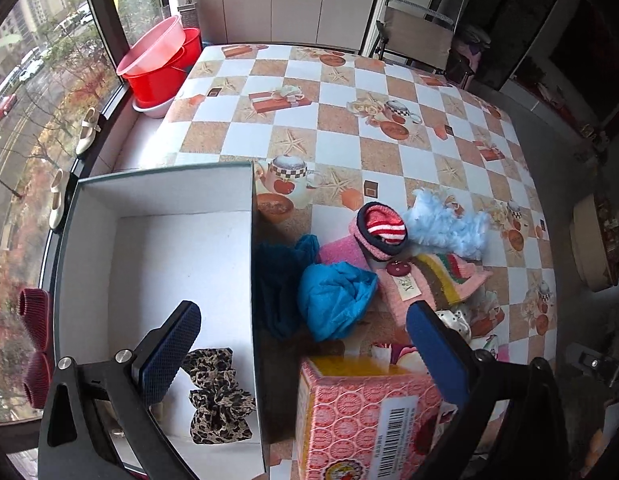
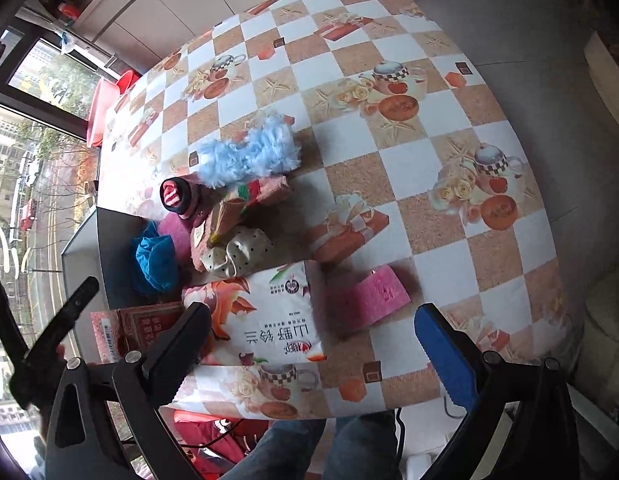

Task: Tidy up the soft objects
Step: 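Move both tools back toward the remaining soft items on the table, then grasp the red-striped knit hat with left tool while right tool grasps blue boa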

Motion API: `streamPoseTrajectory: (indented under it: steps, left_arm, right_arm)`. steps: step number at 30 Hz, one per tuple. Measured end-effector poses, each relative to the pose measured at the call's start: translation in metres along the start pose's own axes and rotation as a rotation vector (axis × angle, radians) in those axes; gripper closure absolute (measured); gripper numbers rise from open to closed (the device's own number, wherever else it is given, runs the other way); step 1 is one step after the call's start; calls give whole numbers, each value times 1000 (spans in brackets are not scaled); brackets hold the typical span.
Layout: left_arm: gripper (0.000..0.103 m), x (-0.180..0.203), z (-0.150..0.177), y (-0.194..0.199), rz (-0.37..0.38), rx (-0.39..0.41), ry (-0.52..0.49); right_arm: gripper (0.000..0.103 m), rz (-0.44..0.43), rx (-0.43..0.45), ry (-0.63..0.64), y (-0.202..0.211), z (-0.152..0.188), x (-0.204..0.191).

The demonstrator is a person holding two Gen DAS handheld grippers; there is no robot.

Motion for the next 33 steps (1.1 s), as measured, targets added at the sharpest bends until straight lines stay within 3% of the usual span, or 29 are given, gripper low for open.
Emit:
streamPoseTrajectory:
  steps: [5, 10, 16, 22, 26, 33]
  left_arm:
    - [0, 32, -28, -12, 42, -99, 13]
    - [0, 63, -45, -52, 48, -221, 66]
    - [0, 65, -45, -114, -57, -337, 141]
    - [0, 37, -55, -116, -110, -320, 273]
    - [0, 25, -59, -115, -142, -327, 272]
    - [0, 28, -48, -133, -160, -363, 286]
  right_arm:
    - [0, -28, -13, 31, -8, -13, 5]
    - [0, -44, -19, 134, -21, -31, -2]
    - [0, -70, -10, 295, -52, -65, -28]
    - [0, -79, -6, 538, -105, -93, -62]
    - [0, -89, -37, 643, -147, -101, -84]
    - [0, -107, -113, 847, -205, -84, -120]
Point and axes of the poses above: each gripper's, at about its wrist camera, not at the fingertips, and y roughly against the way its jaws point, x to its right, z to its underside, the point moved 7 cm from there along -y, roughly the way its jaws point, and after that the axes turned 11 degrees about x, right-handed, at the moved point
